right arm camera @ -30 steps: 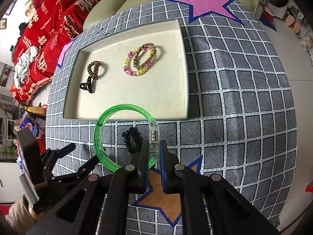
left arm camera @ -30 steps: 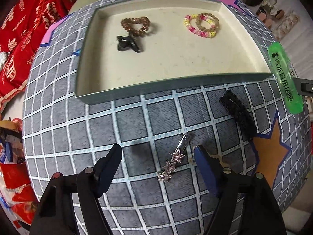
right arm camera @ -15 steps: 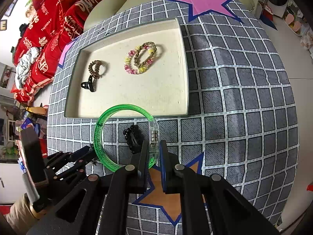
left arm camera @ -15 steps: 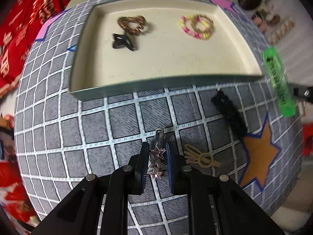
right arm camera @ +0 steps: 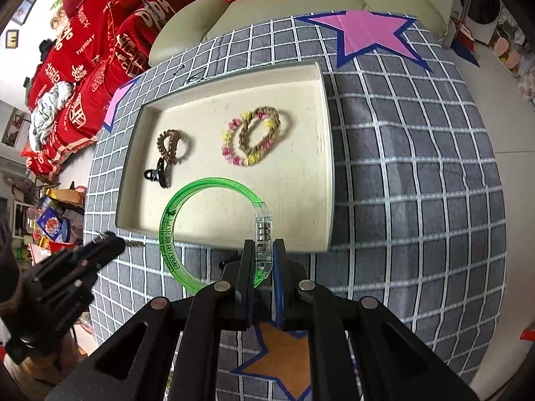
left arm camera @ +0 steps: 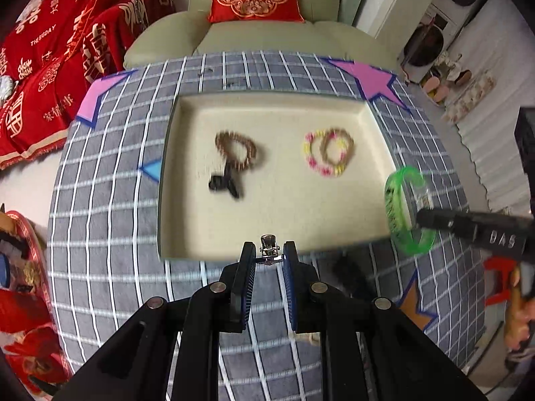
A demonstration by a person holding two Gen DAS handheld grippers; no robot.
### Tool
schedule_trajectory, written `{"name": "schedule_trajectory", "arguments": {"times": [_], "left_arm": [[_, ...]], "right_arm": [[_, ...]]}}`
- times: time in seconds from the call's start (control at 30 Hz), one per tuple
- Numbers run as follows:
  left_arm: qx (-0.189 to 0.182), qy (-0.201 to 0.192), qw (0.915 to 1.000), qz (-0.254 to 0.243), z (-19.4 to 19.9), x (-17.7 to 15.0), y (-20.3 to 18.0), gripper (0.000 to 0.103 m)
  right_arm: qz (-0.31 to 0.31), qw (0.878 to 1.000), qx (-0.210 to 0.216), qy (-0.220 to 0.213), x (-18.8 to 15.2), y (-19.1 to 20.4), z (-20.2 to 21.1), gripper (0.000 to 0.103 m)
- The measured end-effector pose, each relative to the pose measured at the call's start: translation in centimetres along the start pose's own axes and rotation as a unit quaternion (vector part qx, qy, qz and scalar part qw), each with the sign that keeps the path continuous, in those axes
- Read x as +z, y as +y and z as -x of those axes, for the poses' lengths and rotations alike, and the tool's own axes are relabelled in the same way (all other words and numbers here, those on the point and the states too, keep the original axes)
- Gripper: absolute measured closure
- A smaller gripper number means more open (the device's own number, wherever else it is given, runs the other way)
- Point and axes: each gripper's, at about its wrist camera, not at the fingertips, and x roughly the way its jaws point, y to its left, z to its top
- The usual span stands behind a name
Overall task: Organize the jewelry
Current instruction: 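Carry the hair pin and green bangle into the white tray and open both grippers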
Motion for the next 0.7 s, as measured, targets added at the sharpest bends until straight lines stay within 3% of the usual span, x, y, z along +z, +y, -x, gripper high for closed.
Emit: {"name": "schedule_trajectory", "arguments": {"times": [0.27, 0.7], "left_arm": [[0.003, 0.012, 0.9998, 0.012, -3.3, 2.9, -0.2, 0.078], [0.035, 0.04, 0.9986, -0.007, -8.6, 5.7, -1.4, 0.078]], "right_arm": [[0.002, 1.0, -0.007, 0.007, 2.5, 0.2, -2.1, 0.092], [-0.013, 0.999, -0.03, 0.03, 5.8, -1.0, -6.6, 0.092]]}}
